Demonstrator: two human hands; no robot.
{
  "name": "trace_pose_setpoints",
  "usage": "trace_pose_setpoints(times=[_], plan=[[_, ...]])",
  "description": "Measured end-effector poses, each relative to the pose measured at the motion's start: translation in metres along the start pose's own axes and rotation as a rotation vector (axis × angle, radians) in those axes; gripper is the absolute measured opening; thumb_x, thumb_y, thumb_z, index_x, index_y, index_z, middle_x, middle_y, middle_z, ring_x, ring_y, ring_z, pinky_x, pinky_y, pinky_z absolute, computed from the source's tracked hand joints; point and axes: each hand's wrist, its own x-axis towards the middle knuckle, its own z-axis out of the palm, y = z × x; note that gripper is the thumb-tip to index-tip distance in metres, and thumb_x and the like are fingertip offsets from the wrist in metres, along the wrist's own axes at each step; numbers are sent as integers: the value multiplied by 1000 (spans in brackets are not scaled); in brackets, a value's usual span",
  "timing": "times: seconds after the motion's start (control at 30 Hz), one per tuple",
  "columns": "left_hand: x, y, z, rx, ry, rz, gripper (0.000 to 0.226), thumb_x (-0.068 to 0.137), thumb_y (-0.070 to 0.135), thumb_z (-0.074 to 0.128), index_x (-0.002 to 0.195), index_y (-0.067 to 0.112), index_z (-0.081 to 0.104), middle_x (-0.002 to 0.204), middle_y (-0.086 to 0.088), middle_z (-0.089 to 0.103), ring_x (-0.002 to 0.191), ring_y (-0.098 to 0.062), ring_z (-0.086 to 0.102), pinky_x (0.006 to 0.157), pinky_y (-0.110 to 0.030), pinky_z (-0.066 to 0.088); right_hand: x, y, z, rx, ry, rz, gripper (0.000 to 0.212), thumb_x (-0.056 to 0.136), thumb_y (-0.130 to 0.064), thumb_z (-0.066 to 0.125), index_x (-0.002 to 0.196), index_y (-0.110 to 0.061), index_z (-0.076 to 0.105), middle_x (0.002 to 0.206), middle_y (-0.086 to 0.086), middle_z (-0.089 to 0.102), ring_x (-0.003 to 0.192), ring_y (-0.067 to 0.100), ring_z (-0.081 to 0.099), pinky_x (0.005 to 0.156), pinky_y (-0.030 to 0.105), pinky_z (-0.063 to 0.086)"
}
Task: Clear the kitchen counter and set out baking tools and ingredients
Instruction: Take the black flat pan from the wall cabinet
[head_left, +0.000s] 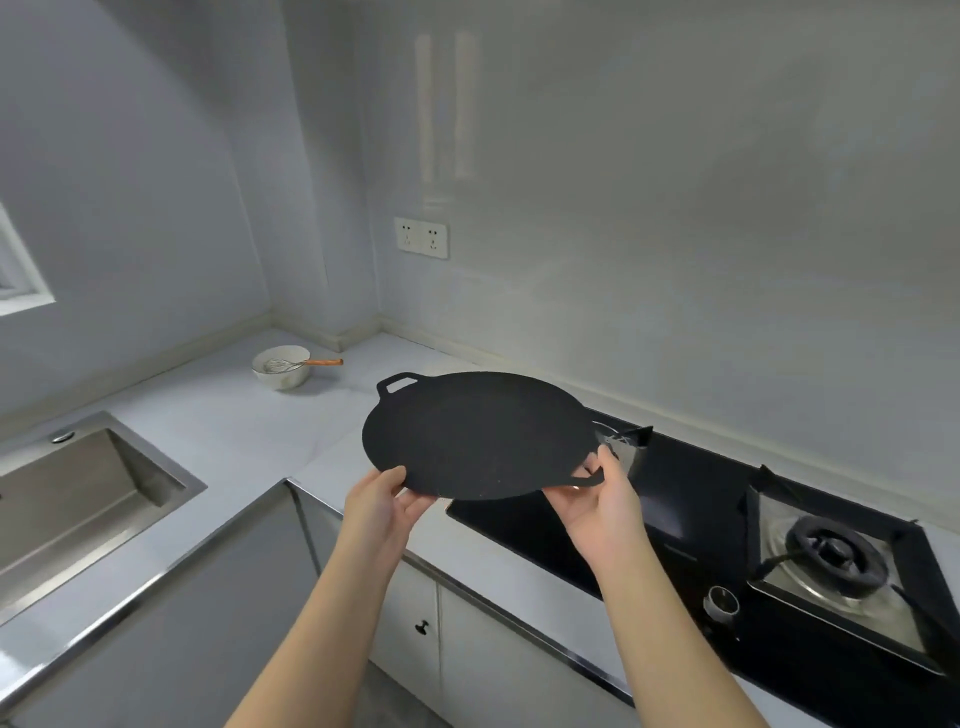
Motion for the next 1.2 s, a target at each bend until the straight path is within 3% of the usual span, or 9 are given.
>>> trace_pose_setpoints(times=[0.27,0.37,0.5,0.67,0.8,1.0,1.13,1.2], plan=[[72,34,-49,-29,82,-7,25,96,-7,35,104,3,57,114,-11,65,92,-31,68,63,-37,60,65,91,40,-89,45,160,29,99,-13,48,126,-3,54,118,22,63,106,36,63,87,45,55],[103,41,-66,-30,104,-63,27,96,-7,35,113,2,53,118,-12,63,91,-31,68,67,-40,57,87,120,51,-103,115,163,31,99,-6,47,130,0,51,118,23,60,103,36,62,86,45,52],[145,60,-93,-28,102,-145,31,94,-10,35,116,1,54,114,-13,64,90,-32,68,60,-37,61,108,159,69,-65,201,129,24,99,-5,46,121,-1,55,115,21,60,98,32,62,76,41,54],[186,81,-111,54,91,-192,33,94,-9,37,120,0,54,116,-10,65,88,-30,70,67,-39,60,125,204,86,-54,265,146,24,99,-4,47,120,1,56,116,20,64,103,29,65,81,37,57],[215,92,-121,86,66,-220,34,94,-7,38,120,7,56,112,-5,68,92,-29,71,62,-32,59,146,227,99,-41,332,127,23,99,-4,48,121,0,56,110,16,66,95,24,66,67,33,58],[261,81,-125,80,124,-259,36,97,-6,38,127,7,53,118,-6,64,95,-30,69,76,-41,55,191,239,103,-90,429,131,22,97,-6,53,117,2,58,109,17,67,93,26,67,69,34,54],[296,71,-122,152,193,-276,29,100,0,40,121,12,55,102,2,65,88,-24,68,69,-38,55,231,243,100,-130,472,180,15,98,-6,52,110,0,59,101,15,67,87,24,67,68,34,54],[312,66,-122,204,222,-287,25,101,4,41,119,13,56,106,0,65,92,-24,67,73,-38,56,250,245,98,-152,478,205,15,98,-7,53,110,-1,60,104,15,67,89,24,67,72,35,54]])
